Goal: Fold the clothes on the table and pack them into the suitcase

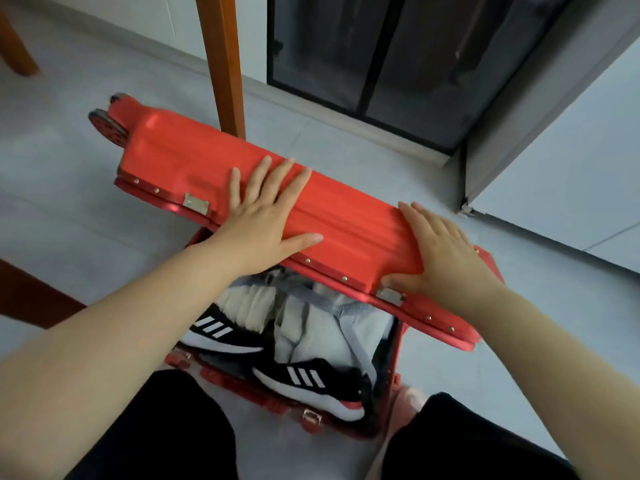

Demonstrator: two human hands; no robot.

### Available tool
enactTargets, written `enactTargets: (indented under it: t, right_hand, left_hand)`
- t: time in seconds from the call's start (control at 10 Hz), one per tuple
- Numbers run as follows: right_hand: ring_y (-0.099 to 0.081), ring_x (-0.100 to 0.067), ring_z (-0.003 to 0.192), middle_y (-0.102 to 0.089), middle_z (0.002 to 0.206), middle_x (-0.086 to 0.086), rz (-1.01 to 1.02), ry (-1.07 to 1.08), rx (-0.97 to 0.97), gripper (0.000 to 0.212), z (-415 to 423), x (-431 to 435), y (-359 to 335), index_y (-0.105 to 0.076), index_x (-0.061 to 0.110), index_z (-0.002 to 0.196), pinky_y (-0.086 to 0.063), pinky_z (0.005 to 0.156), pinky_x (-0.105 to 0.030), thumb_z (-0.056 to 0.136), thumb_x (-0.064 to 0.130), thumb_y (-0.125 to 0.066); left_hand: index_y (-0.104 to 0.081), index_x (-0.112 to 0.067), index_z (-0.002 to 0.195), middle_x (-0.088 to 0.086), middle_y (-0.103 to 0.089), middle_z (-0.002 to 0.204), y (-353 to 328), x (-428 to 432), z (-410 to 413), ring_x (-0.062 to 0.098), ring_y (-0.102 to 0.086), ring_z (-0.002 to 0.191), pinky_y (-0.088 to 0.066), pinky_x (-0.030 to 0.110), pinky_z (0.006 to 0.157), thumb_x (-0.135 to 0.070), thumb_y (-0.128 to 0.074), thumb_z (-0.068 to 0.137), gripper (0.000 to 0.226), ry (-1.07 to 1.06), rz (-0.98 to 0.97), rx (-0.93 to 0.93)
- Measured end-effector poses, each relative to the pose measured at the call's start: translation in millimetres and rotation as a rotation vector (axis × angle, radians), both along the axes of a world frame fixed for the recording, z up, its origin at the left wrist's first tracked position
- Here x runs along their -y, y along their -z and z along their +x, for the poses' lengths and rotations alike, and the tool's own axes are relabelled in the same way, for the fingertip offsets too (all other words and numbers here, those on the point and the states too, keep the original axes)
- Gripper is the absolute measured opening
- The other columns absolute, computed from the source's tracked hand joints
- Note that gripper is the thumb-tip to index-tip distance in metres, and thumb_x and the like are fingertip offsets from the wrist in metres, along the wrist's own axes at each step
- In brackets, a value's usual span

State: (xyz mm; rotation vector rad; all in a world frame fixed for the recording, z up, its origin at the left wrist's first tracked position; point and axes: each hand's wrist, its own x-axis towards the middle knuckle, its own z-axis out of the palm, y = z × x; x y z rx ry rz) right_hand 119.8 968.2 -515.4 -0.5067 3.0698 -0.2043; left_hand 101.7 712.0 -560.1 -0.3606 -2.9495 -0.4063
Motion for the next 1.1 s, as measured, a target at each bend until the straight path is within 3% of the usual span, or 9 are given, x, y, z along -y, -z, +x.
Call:
enactTargets:
  t: [0.1, 0.2, 0.3, 0.4, 0.6, 0.7, 0.9, 1.0, 1.1]
  right_hand:
    - [-0.014, -0.025, 0.142, -0.011, 0.157, -0.006, 0.129, -0.019, 0.099, 0.132, 29.1, 13.6, 22.0, 0.009, 0.026, 0.148, -0.012, 0.117, -0.038, 0.055, 0.062, -0.076]
    - [-0.020, -0.028, 0.141, -0.013, 0.155, -0.005, 0.203, -0.030, 0.173, 0.130, 67.6, 29.5, 57.5, 0.011, 0.027, 0.148, -0.015, 0.116, -0.041, 0.055, 0.066, -0.073]
    - [-0.049, -0.038, 0.123, -0.042, 0.141, -0.019, 0.291, -0.026, 0.139, 0.134, 100.8, 47.5, 106.4, -0.019, 0.013, 0.146, -0.038, 0.102, -0.049, 0.040, 0.073, -0.075]
    - [-0.055, -0.041, 0.114, -0.051, 0.132, -0.025, 0.269, -0.029, 0.162, 0.141, 128.5, 57.7, 157.0, -0.023, 0.007, 0.145, -0.044, 0.094, -0.053, 0.031, 0.064, -0.083]
    - [-0.047, -0.042, 0.119, -0.048, 0.134, -0.025, 0.230, -0.016, 0.196, 0.129, 156.2, 71.3, 200.8, -0.031, 0.009, 0.140, -0.028, 0.103, -0.051, 0.030, 0.044, -0.090]
    - [-0.034, -0.041, 0.123, -0.035, 0.138, -0.025, 0.194, -0.025, 0.189, 0.141, 161.5, 69.7, 214.5, -0.005, 0.010, 0.149, -0.021, 0.104, -0.050, 0.040, 0.038, -0.089]
    - [-0.043, -0.049, 0.123, -0.034, 0.142, -0.031, 0.255, -0.040, 0.296, 0.144, 157.0, 79.8, 223.2, 0.006, 0.003, 0.147, -0.030, 0.105, -0.056, 0.043, 0.035, -0.088]
    - [-0.005, -0.049, 0.140, 0.023, 0.145, -0.028, 0.259, -0.065, 0.392, 0.117, 159.3, 89.4, 202.5, 0.038, 0.008, 0.135, -0.009, 0.113, -0.054, 0.080, 0.022, -0.064]
    - [-0.005, -0.028, 0.145, 0.004, 0.158, -0.011, 0.137, -0.063, 0.627, 0.083, 130.6, 82.2, 145.2, 0.001, 0.018, 0.150, 0.000, 0.117, -0.047, 0.090, 0.036, -0.054]
  left_hand:
    - [0.006, -0.041, 0.145, -0.007, 0.007, 0.157, 31.4, 15.1, 46.7, 0.016, 0.017, 0.141, 0.021, 0.050, 0.106, -0.081, -0.027, 0.068, 0.093, 0.034, -0.012, 0.007]
    - [0.008, -0.043, 0.144, -0.010, 0.002, 0.156, 63.7, 27.8, 80.8, 0.008, 0.022, 0.139, 0.031, 0.046, 0.103, -0.080, -0.037, 0.061, 0.101, 0.034, -0.074, 0.029]
    - [0.004, -0.037, 0.147, -0.008, -0.002, 0.155, 97.4, 37.7, 103.3, 0.007, 0.025, 0.139, 0.029, 0.044, 0.105, -0.079, -0.059, 0.047, 0.125, -0.009, -0.137, 0.120]
    - [0.001, -0.032, 0.148, -0.004, -0.006, 0.154, 134.4, 43.0, 129.4, 0.015, 0.020, 0.142, 0.022, 0.048, 0.109, -0.078, -0.069, 0.034, 0.142, -0.032, -0.189, 0.246]
    - [-0.005, -0.030, 0.148, 0.007, -0.026, 0.147, 174.4, 49.3, 149.2, 0.030, -0.023, 0.134, 0.010, 0.050, 0.111, -0.069, -0.079, 0.031, 0.143, -0.031, -0.181, 0.305]
    - [0.003, -0.029, 0.148, 0.008, -0.026, 0.146, 183.9, 48.3, 155.7, 0.030, -0.026, 0.132, 0.008, 0.050, 0.112, -0.064, -0.081, 0.035, 0.145, -0.029, -0.186, 0.320]
    - [-0.001, -0.027, 0.149, 0.011, -0.031, 0.147, 191.3, 58.2, 155.4, 0.034, -0.032, 0.131, 0.003, 0.053, 0.110, -0.060, -0.083, 0.035, 0.144, -0.060, -0.229, 0.351]
    - [0.019, -0.031, 0.144, 0.009, 0.004, 0.157, 184.8, 46.1, 162.5, 0.035, -0.008, 0.143, 0.015, 0.054, 0.108, -0.056, -0.073, 0.066, 0.123, -0.076, -0.250, 0.430]
    - [0.013, -0.032, 0.146, 0.002, 0.013, 0.156, 156.0, 42.0, 153.1, 0.028, 0.008, 0.144, 0.010, 0.055, 0.112, -0.051, -0.060, 0.082, 0.099, -0.127, -0.124, 0.608]
